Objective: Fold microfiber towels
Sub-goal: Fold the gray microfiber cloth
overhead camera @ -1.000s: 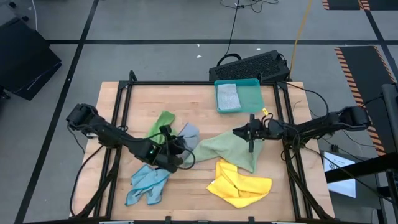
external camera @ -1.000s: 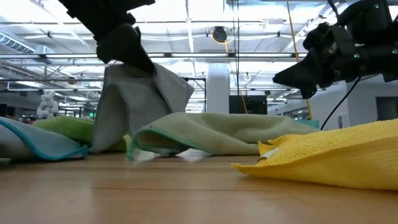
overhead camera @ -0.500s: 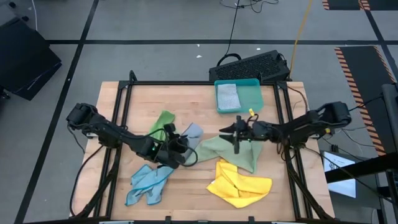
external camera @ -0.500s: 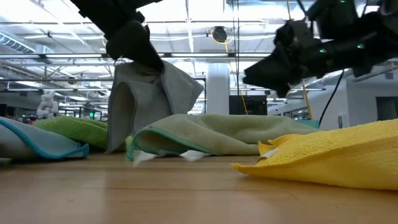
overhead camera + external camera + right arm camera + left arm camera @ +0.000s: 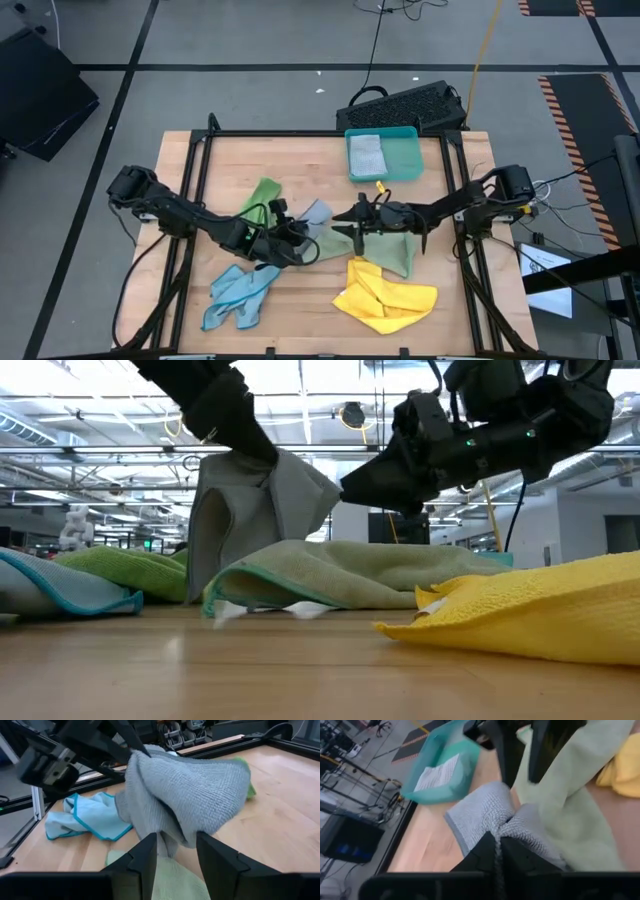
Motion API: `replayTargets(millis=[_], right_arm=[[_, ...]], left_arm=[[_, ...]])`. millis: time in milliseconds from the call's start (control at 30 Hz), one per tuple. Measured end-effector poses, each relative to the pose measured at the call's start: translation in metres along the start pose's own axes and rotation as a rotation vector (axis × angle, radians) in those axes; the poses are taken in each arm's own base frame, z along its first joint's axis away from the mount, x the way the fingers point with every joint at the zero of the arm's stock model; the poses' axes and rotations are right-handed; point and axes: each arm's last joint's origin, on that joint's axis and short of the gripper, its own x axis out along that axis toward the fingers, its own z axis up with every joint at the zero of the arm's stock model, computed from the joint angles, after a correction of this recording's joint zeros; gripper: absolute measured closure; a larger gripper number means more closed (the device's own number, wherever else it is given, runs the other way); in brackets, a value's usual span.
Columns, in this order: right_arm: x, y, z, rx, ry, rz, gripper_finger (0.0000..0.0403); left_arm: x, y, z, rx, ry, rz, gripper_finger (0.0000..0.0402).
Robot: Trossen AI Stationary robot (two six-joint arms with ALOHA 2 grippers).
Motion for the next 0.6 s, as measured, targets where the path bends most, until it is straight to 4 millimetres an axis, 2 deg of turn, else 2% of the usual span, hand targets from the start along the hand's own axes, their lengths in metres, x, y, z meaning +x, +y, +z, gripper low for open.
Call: replayTargets(millis=[133,267,433,600], right_arm=[[0.004,0.001,0.001,-0.001,0.013,-0.004,0.027],[0.004,0.003,-0.003,0.012,0.051,-0.003,0.027],[0.002,0.015,-0.007,0.021,0.068,0.036,0.027],[-0.002,0.03,-0.014,0.044,0.095,0.056,0.027]], left_arm=[[0.0,0.0,0.002,-0.01,-0.017,-0.013,0.0361],[0.0,0.0,0.002,-0.003,-0.018,-0.013,0.0368],[0.0,0.0,0.002,-0.002,-0.019,-0.013,0.0394],[-0.004,-0.004,0.004,-0.015,-0.037,-0.019,0.038]])
